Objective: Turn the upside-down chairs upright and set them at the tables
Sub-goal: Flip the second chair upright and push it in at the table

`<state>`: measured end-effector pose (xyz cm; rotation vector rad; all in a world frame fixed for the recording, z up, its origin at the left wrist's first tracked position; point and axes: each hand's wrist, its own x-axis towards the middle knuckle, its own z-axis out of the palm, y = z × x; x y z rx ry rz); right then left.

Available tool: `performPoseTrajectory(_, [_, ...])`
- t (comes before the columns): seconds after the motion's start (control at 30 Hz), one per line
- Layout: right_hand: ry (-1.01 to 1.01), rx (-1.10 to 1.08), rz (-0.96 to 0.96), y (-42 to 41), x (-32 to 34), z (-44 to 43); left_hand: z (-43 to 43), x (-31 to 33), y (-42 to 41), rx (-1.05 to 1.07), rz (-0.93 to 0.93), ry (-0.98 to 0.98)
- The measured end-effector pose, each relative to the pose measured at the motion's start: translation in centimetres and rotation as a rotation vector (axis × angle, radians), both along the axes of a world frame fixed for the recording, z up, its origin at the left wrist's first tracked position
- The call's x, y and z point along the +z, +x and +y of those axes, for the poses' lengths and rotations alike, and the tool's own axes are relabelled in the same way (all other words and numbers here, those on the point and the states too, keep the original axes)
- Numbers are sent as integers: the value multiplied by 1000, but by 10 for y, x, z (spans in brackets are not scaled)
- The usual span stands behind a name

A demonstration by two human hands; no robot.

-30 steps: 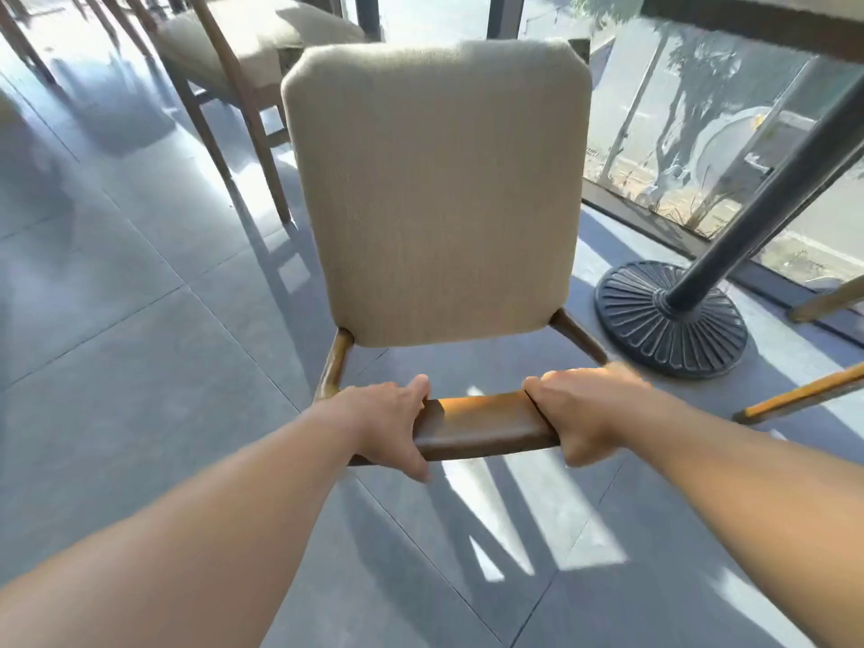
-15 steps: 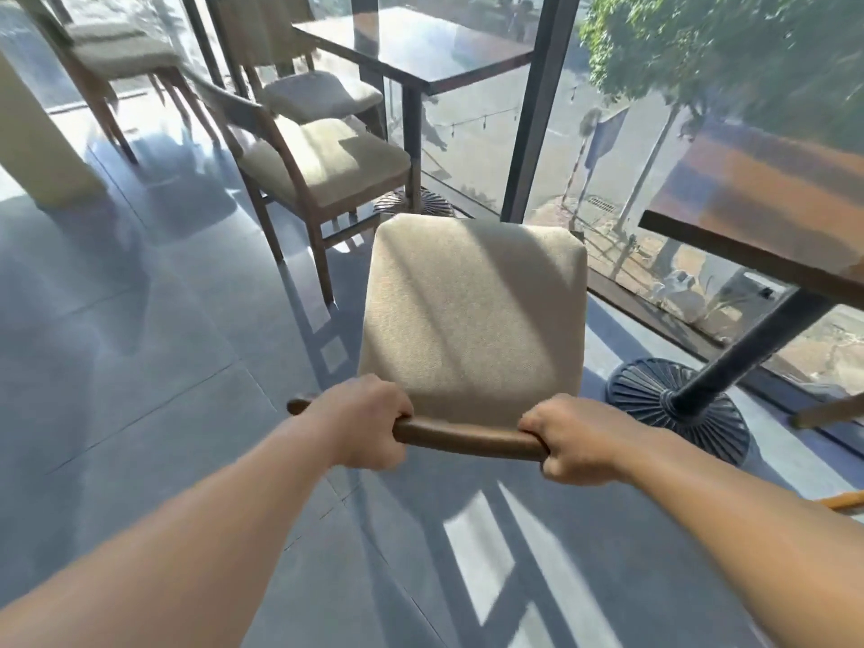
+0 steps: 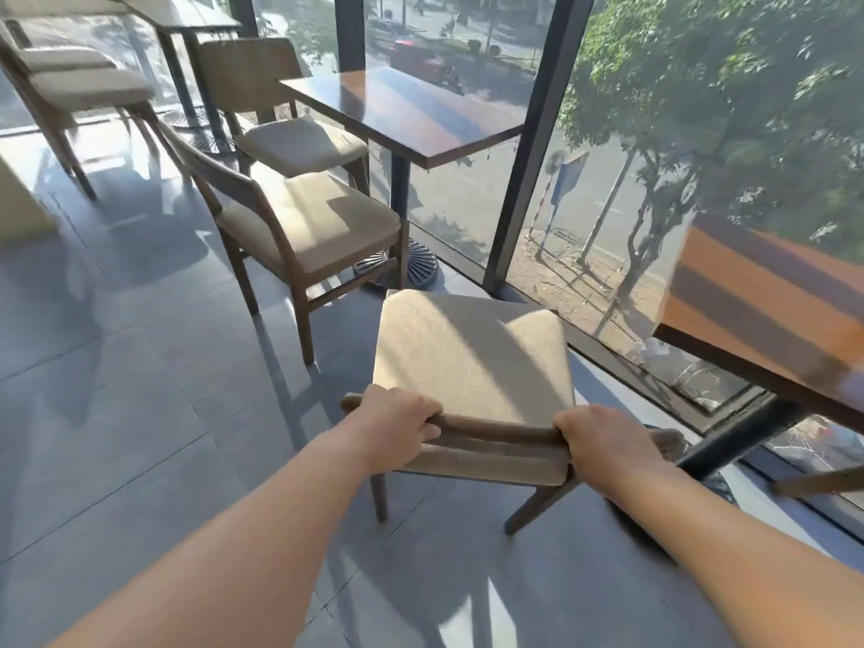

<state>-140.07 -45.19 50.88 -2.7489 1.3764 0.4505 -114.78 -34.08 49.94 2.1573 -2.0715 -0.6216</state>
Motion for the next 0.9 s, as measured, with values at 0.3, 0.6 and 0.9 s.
performPoseTrajectory(0.3, [105,-7,124,61,17,-101,-92,2,48,88,46,92])
performPoseTrajectory(0.6, [98,54,138,68,19,-274,-239,21,29,148,42,147])
performPoseTrajectory(0.9, [50,-180,140,45,12,-427,-377,14,-25,165,153,145])
